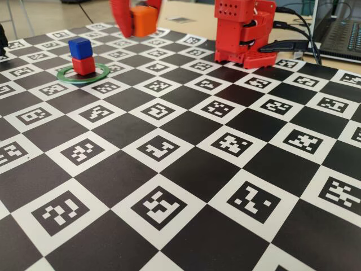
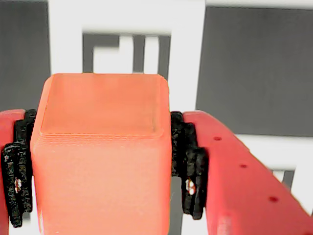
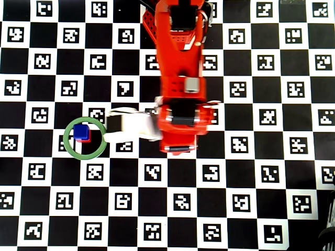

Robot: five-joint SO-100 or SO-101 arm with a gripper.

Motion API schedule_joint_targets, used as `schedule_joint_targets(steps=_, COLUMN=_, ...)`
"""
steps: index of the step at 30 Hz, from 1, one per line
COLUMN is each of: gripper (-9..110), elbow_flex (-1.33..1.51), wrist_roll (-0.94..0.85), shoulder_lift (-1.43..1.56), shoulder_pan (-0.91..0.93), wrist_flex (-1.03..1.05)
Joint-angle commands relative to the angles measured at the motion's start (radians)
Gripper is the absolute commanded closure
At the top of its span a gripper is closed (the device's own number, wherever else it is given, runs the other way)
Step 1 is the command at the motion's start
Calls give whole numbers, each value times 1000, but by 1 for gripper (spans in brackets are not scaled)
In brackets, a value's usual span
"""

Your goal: Grab the red cube then put it in the green circle then put the blue cube on top and finally the orange cube on top

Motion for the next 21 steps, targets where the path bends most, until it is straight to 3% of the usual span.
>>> schedule_joint_targets(steps=1, gripper=105, elbow_flex=-77, wrist_roll=-95, shoulder_lift=150, shoulder_pan=112, wrist_flex=89)
schedule_joint_targets(steps=21, gripper=105, elbow_flex=-169, wrist_roll=-420, shoulder_lift=67, shoulder_pan=423, wrist_flex=100)
